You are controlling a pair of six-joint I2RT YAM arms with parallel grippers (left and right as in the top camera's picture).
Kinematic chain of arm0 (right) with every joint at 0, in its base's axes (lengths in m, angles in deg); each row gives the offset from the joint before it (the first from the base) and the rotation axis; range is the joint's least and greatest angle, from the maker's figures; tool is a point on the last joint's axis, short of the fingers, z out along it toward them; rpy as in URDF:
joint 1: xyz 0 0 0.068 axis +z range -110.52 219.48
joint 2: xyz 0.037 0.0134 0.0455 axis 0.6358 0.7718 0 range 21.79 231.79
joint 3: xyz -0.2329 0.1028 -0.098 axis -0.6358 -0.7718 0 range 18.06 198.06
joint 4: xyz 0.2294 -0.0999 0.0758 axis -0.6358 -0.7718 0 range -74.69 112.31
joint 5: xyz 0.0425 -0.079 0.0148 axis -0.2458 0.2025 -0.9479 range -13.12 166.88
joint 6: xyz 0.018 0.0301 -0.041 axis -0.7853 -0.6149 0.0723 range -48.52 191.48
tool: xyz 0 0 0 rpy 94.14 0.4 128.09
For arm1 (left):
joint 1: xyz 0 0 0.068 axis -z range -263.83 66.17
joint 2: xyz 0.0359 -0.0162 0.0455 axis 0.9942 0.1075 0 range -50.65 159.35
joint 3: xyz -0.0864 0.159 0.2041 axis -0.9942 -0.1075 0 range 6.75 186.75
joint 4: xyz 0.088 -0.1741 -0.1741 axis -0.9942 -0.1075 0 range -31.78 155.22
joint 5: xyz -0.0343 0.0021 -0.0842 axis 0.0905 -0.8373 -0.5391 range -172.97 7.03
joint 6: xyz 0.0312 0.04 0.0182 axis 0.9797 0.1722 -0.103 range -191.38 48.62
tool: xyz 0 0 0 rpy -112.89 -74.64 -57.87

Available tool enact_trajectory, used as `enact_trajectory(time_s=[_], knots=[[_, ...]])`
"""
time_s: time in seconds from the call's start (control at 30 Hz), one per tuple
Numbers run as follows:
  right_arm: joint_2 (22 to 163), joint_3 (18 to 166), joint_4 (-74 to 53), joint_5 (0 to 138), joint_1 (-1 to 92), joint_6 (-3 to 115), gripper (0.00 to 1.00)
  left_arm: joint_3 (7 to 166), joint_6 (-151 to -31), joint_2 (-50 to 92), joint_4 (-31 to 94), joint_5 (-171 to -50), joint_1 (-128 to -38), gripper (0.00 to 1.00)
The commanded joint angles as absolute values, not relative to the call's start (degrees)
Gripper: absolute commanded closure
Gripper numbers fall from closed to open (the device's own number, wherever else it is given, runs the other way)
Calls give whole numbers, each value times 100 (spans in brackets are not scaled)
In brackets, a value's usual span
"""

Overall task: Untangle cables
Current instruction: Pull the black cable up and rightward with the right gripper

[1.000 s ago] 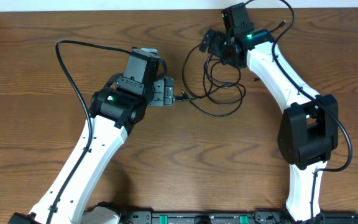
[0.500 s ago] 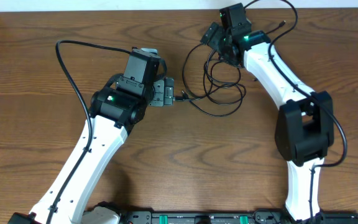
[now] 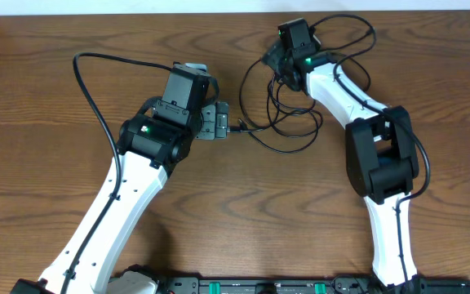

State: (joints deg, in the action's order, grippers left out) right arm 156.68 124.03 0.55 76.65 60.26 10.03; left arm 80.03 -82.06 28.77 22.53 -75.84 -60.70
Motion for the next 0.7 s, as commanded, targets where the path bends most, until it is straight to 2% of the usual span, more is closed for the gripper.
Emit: enact_trajectory(time_s=[0.0,0.07,0.17,0.43,0.67], knots=[[15747,12410,99,7871,6085,938,59,8009,-8223,2921,2237,-7614,-6085,2],[15747,12410,96,7901,6085,938,83,8009,-8223,2921,2237,-7614,-6083,2],[15747,12410,68,7936,6085,940,99,8009,-8223,2921,2237,-7614,-6085,2],[15747,12410,72,7901,6063,966,99,8009,-8223,2921,2237,-7614,-6085,2],[15679,12418,647,7058,5975,1091,99,8009,-8223,2921,2237,-7614,-6085,2]])
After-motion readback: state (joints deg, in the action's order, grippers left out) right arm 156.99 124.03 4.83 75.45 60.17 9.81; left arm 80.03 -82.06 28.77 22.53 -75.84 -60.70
